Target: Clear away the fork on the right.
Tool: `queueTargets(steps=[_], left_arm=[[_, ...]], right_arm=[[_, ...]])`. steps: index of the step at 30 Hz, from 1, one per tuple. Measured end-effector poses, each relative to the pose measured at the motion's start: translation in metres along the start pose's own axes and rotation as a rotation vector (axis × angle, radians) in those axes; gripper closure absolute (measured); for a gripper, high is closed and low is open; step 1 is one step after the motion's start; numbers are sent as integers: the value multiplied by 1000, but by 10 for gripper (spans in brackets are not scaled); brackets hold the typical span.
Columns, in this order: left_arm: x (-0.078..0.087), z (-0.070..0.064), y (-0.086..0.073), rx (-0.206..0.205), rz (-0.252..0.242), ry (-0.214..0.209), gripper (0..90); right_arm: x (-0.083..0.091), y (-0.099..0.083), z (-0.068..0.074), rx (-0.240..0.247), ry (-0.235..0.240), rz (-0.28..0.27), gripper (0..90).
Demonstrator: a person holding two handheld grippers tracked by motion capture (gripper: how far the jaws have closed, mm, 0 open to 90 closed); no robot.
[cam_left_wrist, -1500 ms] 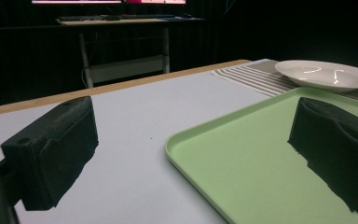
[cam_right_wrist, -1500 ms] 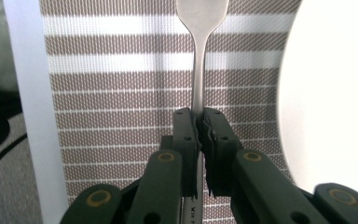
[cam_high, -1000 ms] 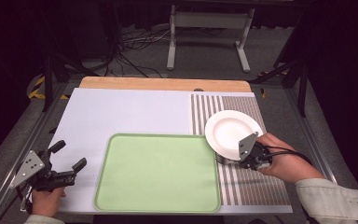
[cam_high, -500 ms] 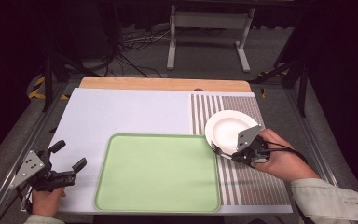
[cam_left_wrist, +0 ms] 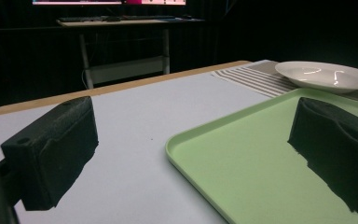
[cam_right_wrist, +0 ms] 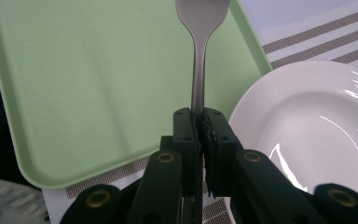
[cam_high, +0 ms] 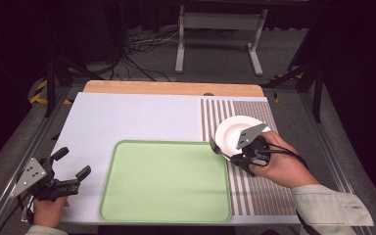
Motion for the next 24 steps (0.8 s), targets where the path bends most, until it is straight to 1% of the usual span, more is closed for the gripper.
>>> queueTargets(steps=[4, 7, 9, 10, 11, 14, 20, 23, 24], left_arm=[[0, 0, 0, 1, -1, -1, 19], [0, 1, 0, 1, -3, 0, 19], [0, 1, 0, 1, -3, 1, 19], [0, 1, 0, 2, -3, 1, 19], [0, 1, 0, 1, -3, 1, 19], [1, 1, 1, -1, -5, 2, 19], [1, 2, 1, 0, -8, 2, 19], [1, 2, 1, -4, -2, 1, 19], [1, 2, 1, -4, -2, 1, 19]], right_arm=[[-4, 11, 2, -48, -1, -1, 852], [-7, 19, 4, -86, -14, 6, 852], [-9, 22, 4, -92, -18, 7, 852], [-10, 24, 6, -108, -12, 8, 852], [-12, 26, 7, -126, -5, 16, 852], [-18, 31, 10, -147, -5, 33, 852], [-28, 37, 15, -197, 18, 55, 852], [-34, 38, 19, -222, 23, 83, 852], [-36, 38, 20, -238, 23, 100, 852]])
Point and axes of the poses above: each handheld gripper's, and its own axes: x roughly backward along the jaws, y roughly out of its top, z roughly to its left, the point moved 10 cm from there along -x, roughly forward along the jaws, and after that the axes turned 1 degree about -z, right-handed, at the moved point
